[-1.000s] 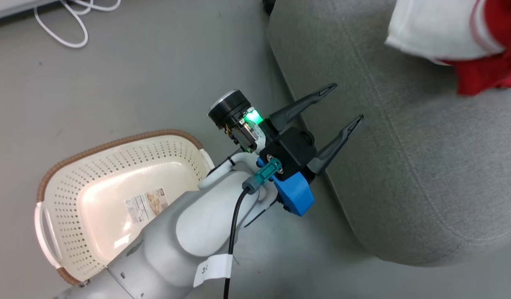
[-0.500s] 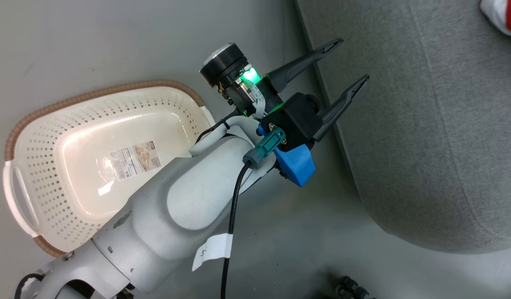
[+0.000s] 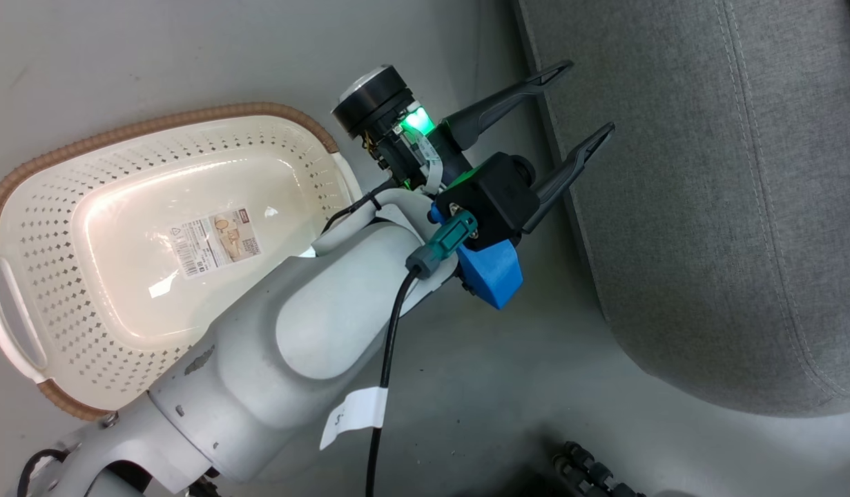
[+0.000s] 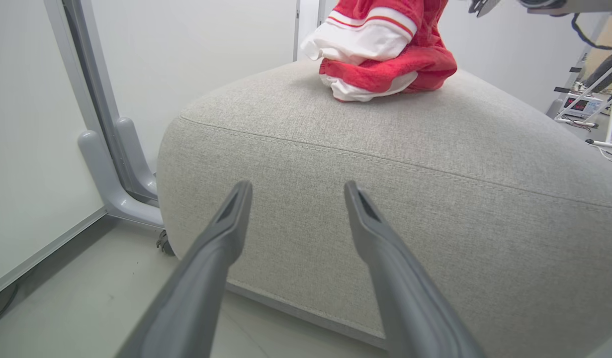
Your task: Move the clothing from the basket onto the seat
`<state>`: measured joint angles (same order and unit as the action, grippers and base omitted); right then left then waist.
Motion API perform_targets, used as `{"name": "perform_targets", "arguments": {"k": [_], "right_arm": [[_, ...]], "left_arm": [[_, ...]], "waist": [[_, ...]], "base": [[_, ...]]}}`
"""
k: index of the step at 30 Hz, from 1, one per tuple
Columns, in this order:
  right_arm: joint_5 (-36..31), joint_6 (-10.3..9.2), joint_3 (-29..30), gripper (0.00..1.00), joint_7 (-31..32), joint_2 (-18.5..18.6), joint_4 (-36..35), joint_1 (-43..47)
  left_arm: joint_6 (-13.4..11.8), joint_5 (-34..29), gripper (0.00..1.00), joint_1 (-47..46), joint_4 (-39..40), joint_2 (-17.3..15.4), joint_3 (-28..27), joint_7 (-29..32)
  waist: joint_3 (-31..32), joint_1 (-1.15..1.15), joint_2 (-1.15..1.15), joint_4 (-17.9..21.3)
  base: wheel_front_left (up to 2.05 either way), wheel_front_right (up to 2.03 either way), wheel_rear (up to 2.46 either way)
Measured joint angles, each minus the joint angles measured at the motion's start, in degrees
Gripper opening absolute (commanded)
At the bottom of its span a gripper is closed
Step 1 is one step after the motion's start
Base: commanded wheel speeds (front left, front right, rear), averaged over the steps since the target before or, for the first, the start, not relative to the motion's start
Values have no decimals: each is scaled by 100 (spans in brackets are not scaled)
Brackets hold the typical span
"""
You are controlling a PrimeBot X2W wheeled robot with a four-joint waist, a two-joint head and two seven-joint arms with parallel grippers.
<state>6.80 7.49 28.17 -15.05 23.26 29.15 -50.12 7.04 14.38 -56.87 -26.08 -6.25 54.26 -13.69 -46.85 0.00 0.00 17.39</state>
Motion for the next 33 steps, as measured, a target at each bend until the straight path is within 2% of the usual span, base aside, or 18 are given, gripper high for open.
{"name": "perform_targets", "arguments": {"k": [9,10,11,12,25,33], "right_arm": [[43,0,-76,0,0,-292,223,366],[45,0,-80,36,0,-303,215,387],[54,0,-75,80,0,-315,191,409],[59,0,-69,100,0,-321,154,449],[-169,0,-378,100,0,-546,-571,1681],[-201,0,-733,100,0,-646,-1109,2430]], "left_arm": [[-27,36,100,-2,-10,-59,27,1],[-38,47,100,-2,-13,-60,32,1],[-43,70,100,0,-18,-59,36,1],[-44,75,100,0,-21,-59,38,0],[-120,280,100,337,-111,58,-3,-114],[-225,391,100,973,168,60,-469,-130]], "waist": [[17,0,0,-12],[33,0,0,-11],[55,0,0,-9],[80,0,0,-8],[842,1,0,-48],[1575,1,0,-173]], "base": [[0,0,0],[0,0,0],[0,0,0],[0,0,0],[0,0,0],[0,0,0]]}}
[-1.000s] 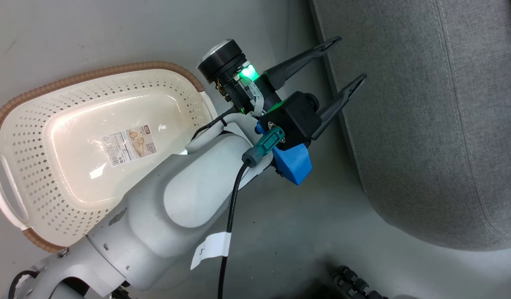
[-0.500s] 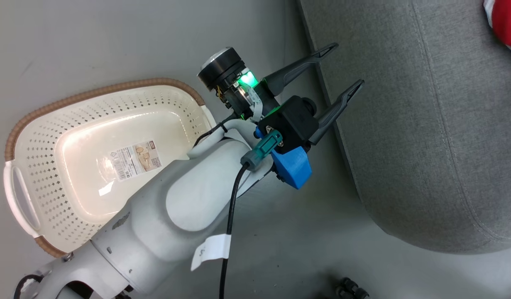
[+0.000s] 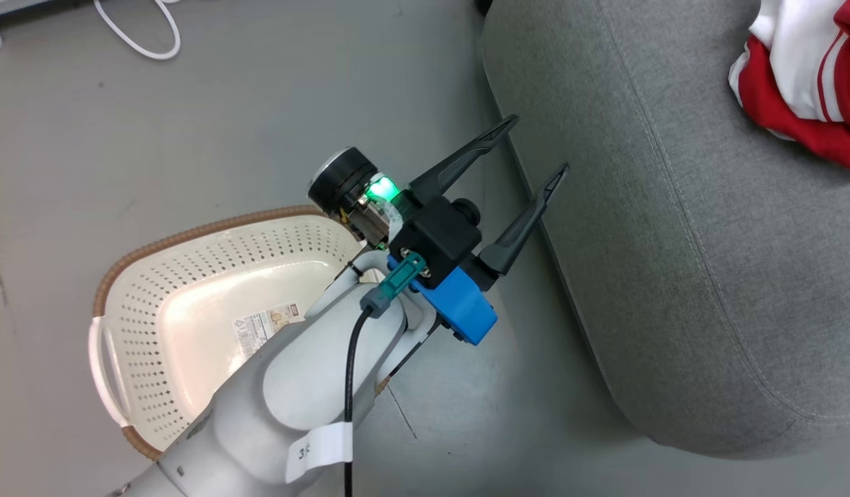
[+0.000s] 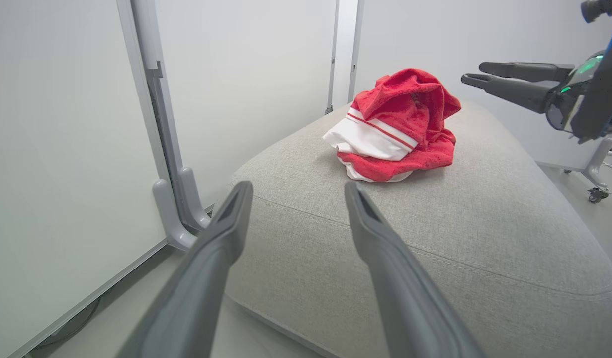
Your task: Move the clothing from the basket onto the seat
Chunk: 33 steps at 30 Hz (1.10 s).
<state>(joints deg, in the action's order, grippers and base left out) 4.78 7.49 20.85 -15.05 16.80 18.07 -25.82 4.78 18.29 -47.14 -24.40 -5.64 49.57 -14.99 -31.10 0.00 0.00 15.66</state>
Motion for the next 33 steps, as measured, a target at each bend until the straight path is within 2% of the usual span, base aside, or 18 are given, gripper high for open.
{"name": "perform_targets", "arguments": {"k": [5,12,21,28,33], "right_arm": [[4,0,-346,100,0,-121,-364,326],[4,0,-829,100,-1,-256,-648,616],[-14,0,-1428,100,0,-428,-861,894],[-11,0,-1666,100,0,-544,-858,1161],[14,0,-1694,100,0,-708,-868,1414]], "left_arm": [[-124,-20,100,534,269,-58,-504,0],[-170,-157,100,1235,560,-53,-1288,0],[-271,-393,100,2153,960,-23,-2606,-1],[-197,-584,100,2844,1218,66,-3464,-1],[-70,-697,100,3296,1279,146,-3875,-1]], "waist": [[452,0,0,-163],[998,0,0,-500],[1627,0,0,-923],[2062,1,0,-1231],[2346,0,0,-1438]], "base": [[0,0,0],[0,0,0],[0,0,0],[0,0,0],[0,0,0]]}}
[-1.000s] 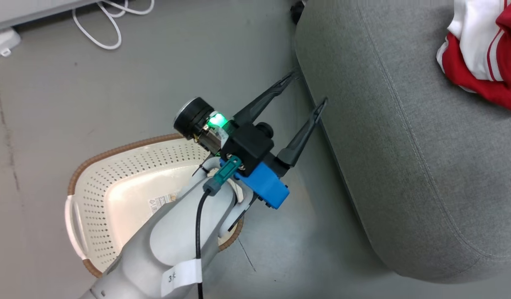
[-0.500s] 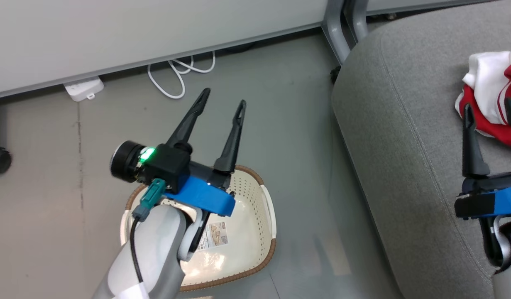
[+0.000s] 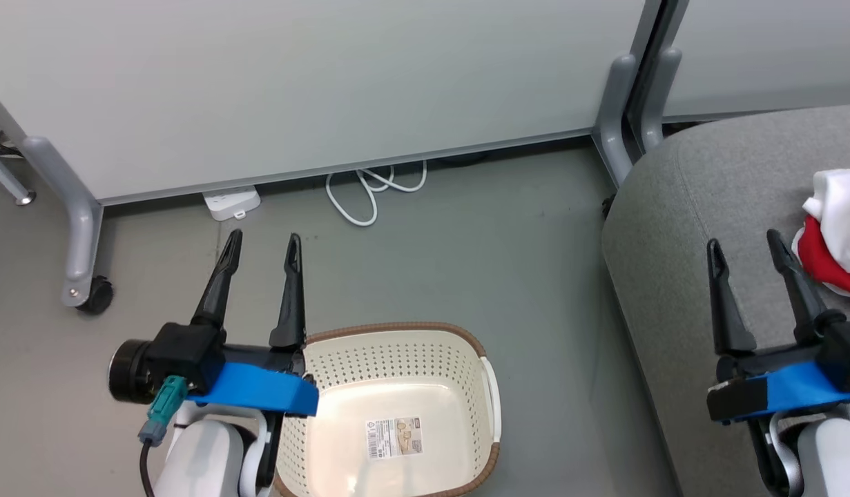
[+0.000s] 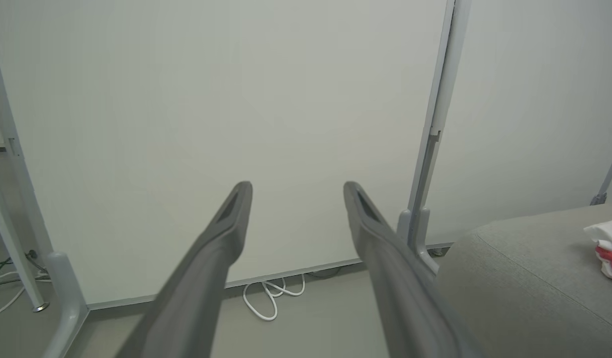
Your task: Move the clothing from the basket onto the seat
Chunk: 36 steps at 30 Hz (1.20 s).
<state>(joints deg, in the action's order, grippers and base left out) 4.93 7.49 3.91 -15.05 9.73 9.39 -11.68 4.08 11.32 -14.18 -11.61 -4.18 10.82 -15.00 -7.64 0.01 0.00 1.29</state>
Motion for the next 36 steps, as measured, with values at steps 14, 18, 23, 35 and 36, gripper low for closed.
{"name": "perform_targets", "arguments": {"k": [14,18,23,35,36], "right_arm": [[18,0,-148,100,-1,-331,201,686],[26,0,-144,100,0,-401,288,794],[38,0,-135,100,0,-471,385,847],[60,0,-102,100,0,-548,455,901],[60,0,-100,100,0,-549,458,901]], "left_arm": [[254,-119,100,875,59,107,-666,0],[283,-110,100,972,57,120,-714,0],[303,-26,100,1043,-8,122,-711,0],[314,29,100,1113,-149,124,-684,0],[314,29,100,1113,-164,124,-678,0]], "waist": [[602,0,0,-329],[662,0,0,-377],[681,0,0,-401],[729,0,0,-409],[731,0,0,-412]], "base": [[0,0,0],[0,0,0],[0,0,0],[0,0,0],[0,0,0]]}}
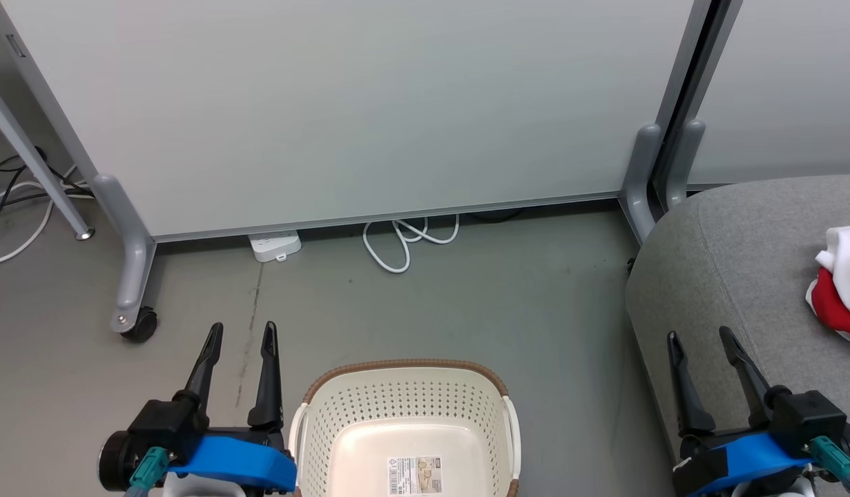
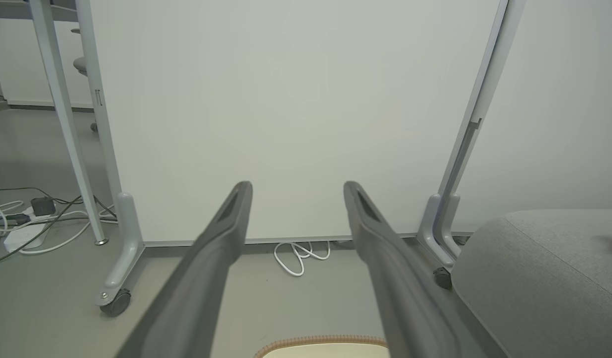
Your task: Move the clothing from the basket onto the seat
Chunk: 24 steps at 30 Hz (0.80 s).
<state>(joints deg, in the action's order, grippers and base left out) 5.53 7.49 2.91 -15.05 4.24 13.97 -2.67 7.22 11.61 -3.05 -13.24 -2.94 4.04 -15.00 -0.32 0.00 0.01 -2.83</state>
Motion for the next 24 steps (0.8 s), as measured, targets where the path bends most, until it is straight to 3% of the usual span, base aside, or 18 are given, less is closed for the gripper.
{"name": "perform_targets", "arguments": {"k": [9,10,17,24], "right_arm": [[0,0,22,100,0,-3,2,-1],[1,0,20,0,0,-4,2,-1],[43,0,14,0,65,-43,327,135],[823,0,67,0,286,-53,353,145]], "left_arm": [[16,-21,100,-6,-131,2,46,0],[16,-32,0,-8,-135,2,49,0],[15,-5,0,265,-425,4,51,37],[15,781,0,291,-423,-9,25,198]], "waist": [[10,0,0,-39],[10,0,0,-42],[11,0,0,-42],[11,0,0,-24]], "base": [[0,0,0],[0,0,0],[0,0,0],[0,0,0]]}}
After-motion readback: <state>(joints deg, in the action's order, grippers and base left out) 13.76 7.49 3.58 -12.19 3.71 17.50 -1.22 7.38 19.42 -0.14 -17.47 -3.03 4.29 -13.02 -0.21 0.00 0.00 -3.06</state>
